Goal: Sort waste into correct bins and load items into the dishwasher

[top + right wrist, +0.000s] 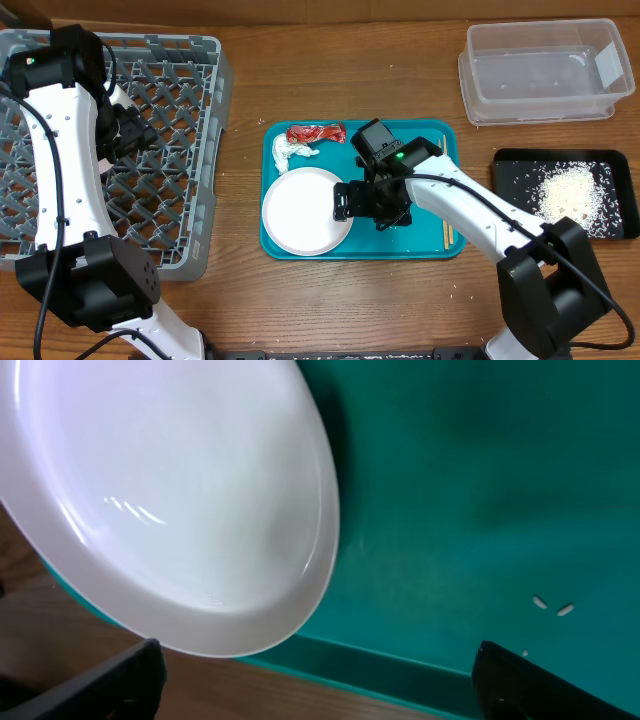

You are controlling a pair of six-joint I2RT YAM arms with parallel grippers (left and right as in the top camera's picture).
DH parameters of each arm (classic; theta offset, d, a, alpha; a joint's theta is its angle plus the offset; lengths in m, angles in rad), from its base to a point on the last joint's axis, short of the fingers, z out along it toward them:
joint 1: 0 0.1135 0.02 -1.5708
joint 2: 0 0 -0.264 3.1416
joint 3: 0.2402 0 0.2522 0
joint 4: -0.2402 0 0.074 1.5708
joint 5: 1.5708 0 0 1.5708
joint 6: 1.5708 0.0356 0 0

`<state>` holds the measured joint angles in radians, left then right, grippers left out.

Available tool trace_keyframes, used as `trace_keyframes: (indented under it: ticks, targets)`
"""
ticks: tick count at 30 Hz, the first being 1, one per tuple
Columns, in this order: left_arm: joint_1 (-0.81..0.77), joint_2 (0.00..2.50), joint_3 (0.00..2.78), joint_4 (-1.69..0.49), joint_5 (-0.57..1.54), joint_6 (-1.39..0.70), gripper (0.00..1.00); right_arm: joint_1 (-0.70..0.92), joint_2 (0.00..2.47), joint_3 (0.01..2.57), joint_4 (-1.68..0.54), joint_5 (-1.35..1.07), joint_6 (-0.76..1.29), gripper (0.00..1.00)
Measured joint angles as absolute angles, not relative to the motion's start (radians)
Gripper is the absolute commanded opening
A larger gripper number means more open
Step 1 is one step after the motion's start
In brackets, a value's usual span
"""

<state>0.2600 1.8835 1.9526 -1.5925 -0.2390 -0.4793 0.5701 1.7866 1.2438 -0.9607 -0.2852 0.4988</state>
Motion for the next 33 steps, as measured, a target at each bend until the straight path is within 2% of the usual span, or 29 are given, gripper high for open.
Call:
trace_keyframes:
  ticks: [5, 9, 17, 23, 27, 33]
  targets:
    - [0.26, 1.884, 1.953, -1.592, -0.239, -0.479, 1.0, 0.556, 1.721, 1.246, -0.975, -0.303, 0.519, 1.0]
    - [0.26, 1.884, 1.953, -1.592, -0.239, -0.479, 1.0, 0.472, 1.604, 1.298, -1.036, -0.316, 0.546, 1.0]
    - [0.26, 1.884, 1.953, -1.593, -0.239, -0.479, 1.0, 0.067, 1.348, 1.375, -1.182, -0.271, 0.569, 1.0]
    - [0.26, 1.884, 1.953, -1.593, -0.239, -0.479, 1.0, -0.149, 1.323, 1.375, -1.285, -0.253, 0.574, 1.0]
    - [0.26, 1.884, 1.953, -1.593, -0.239, -0.479, 1.0, -0.218, 1.323, 1.375, -1.295, -0.25, 0.574, 1.0]
    - [0.26, 1.884, 1.953, -1.592, -0.239, -0.479, 1.0, -0.229, 1.323, 1.375, -1.295, -0.251, 0.575, 1.0]
